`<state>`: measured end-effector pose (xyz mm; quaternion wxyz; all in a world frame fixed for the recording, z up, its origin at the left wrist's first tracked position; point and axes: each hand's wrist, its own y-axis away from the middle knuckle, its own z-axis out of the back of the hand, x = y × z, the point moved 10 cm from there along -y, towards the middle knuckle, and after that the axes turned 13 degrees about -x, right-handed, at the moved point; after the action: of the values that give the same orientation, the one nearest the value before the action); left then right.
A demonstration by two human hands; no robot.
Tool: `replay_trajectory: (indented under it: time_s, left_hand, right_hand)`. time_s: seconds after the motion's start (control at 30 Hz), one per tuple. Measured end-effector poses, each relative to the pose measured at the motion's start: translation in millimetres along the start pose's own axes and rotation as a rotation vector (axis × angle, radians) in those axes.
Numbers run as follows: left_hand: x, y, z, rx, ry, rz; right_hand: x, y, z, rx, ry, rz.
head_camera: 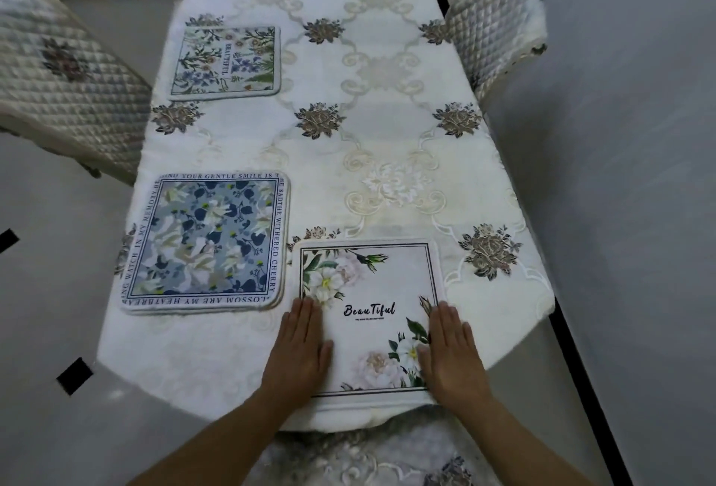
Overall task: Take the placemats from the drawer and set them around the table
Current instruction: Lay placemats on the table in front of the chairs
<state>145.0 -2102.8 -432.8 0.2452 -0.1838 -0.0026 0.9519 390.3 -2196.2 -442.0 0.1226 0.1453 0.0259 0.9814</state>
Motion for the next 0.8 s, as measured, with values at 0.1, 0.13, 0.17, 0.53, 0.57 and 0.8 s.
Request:
replay_trajectory:
  time_s: [0.1,0.13,0.17,0.53,0.57,0.8]
  left_hand:
    - [-12,36,6,0.074,-0.011,-0.045]
    - [-14,39,8,0.093,-0.029,-0.058]
    - [-16,39,15,0.087,-0.049,-0.079]
    - [13,4,176,-0.086,-0.066,0.107]
    - [18,7,193,-0.119,-0.053,0.113]
    - [59,40,280,-0.235,-0.124,0.18]
  right_hand:
    - [3,40,-3,0.109,0.09,-0.065]
    - [4,44,-3,0.143,0.117,-0.091]
    - [7,44,2,0.156,0.141,-0.109]
    - [125,-13,122,0.071,0.238,0.093]
    - [141,-15,129,0.05,0.228,0.136]
    - [248,-12,164,-0.037,0.141,0.302]
